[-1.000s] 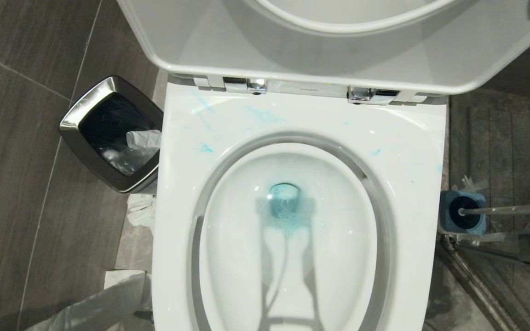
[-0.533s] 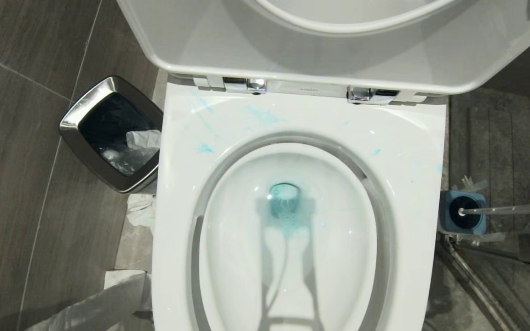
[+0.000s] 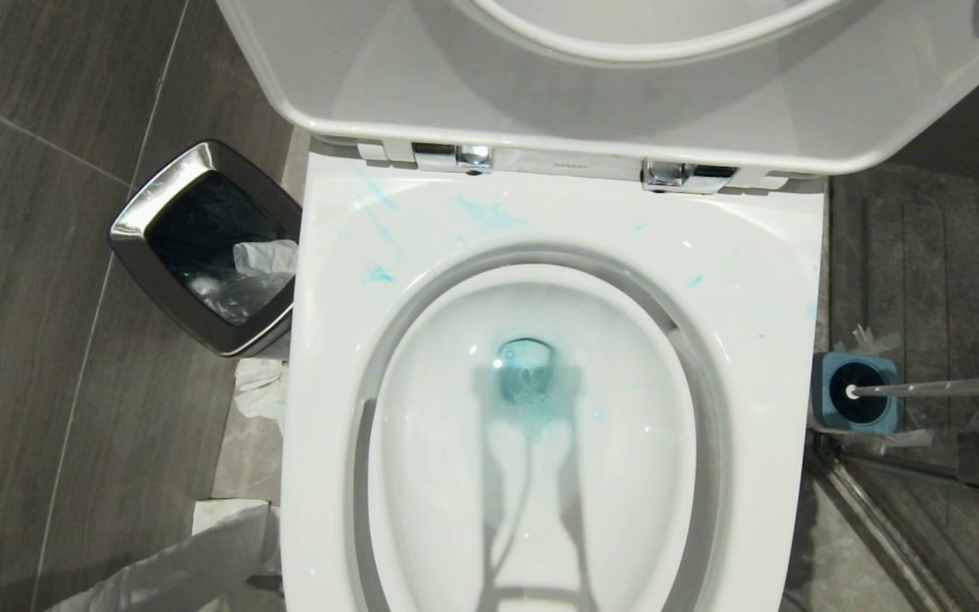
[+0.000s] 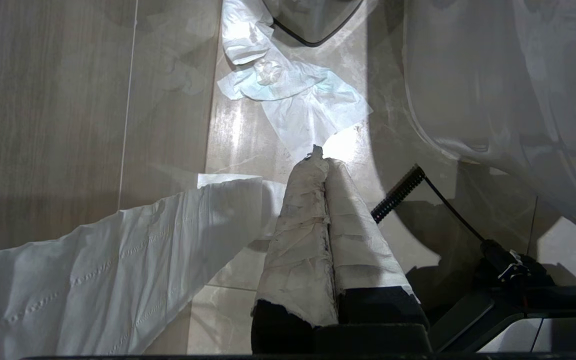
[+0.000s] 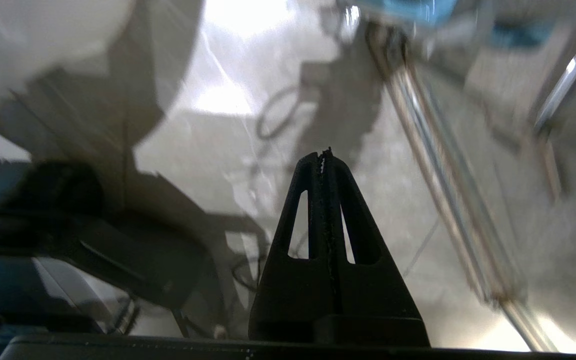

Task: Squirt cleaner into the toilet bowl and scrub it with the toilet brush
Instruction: Scrub the toilet bowl

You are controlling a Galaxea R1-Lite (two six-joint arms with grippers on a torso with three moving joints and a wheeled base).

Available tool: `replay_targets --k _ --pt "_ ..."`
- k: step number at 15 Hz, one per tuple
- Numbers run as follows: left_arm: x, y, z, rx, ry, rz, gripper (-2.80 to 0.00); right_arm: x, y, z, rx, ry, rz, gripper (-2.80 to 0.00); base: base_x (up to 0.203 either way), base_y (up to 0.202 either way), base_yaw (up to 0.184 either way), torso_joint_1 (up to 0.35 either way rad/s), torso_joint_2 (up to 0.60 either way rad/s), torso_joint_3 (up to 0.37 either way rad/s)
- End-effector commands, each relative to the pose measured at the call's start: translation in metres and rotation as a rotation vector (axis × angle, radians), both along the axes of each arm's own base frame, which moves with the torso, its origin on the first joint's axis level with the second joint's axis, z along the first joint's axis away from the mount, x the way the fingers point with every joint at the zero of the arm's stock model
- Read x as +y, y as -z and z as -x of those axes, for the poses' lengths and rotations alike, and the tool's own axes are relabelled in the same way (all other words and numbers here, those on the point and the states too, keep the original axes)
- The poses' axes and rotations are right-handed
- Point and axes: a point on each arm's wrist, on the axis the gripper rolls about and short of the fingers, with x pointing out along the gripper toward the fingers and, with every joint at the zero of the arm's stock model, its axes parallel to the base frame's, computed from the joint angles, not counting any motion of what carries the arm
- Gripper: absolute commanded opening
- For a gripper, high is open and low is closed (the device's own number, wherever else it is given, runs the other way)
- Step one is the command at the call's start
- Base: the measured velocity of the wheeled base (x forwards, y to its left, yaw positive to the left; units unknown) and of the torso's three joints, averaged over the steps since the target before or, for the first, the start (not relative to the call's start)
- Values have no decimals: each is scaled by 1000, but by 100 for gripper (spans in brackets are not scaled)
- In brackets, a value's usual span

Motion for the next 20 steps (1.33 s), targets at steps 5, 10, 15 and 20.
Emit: replay_targets --k 5,10,15,20 --pt "0 0 0 3 0 0 -280 1 45 8 -98 11 49 -280 0 0 0 0 0 0" --pt "0 0 0 3 0 0 -280 -4 53 1 -115 39 70 0 0 0 0 0 0 0" --pt "0 0 0 3 0 0 -280 -23 54 -27 -78 129 70 0 0 0 0 0 0 0" --pt "0 0 0 3 0 0 -280 -39 46 -61 -217 143 115 0 0 0 0 0 0 0"
